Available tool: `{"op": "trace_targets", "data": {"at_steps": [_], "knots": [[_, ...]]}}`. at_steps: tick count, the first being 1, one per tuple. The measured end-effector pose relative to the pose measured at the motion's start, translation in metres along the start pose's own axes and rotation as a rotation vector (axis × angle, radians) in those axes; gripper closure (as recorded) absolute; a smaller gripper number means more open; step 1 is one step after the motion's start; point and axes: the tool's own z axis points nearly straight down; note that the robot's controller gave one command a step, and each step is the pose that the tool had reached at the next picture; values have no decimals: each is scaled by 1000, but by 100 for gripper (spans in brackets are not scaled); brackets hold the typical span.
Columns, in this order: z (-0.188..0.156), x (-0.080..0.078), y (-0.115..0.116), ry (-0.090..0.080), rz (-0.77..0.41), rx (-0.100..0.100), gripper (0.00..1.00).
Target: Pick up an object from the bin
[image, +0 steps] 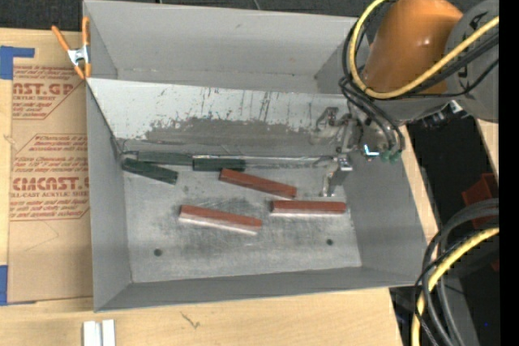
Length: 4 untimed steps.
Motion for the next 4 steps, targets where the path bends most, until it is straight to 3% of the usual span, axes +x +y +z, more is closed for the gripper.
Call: {"op": "trace_targets", "data": {"at_steps": [1, 2, 4], "knots": [[-5, -2, 0, -8, -1, 1, 0], [43, -1, -5, -15, -32, 1, 0], [71, 2, 3, 1, -61, -1, 0]]}}
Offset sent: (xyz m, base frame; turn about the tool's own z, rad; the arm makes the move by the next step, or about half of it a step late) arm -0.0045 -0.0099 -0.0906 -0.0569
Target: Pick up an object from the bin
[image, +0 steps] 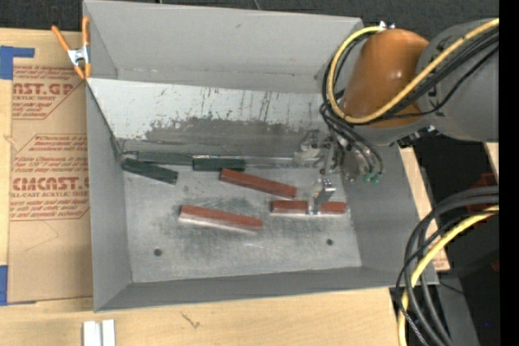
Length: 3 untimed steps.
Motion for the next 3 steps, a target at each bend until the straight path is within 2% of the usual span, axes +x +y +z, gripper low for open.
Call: {"op": "trace_targets", "data": {"at_steps": [1, 2, 3], "knots": [[63, 24, -26, -11, -249, 5, 100], [63, 24, -26, -11, -249, 5, 100], [-112, 25, -31, -17, -223, 5, 100]]}}
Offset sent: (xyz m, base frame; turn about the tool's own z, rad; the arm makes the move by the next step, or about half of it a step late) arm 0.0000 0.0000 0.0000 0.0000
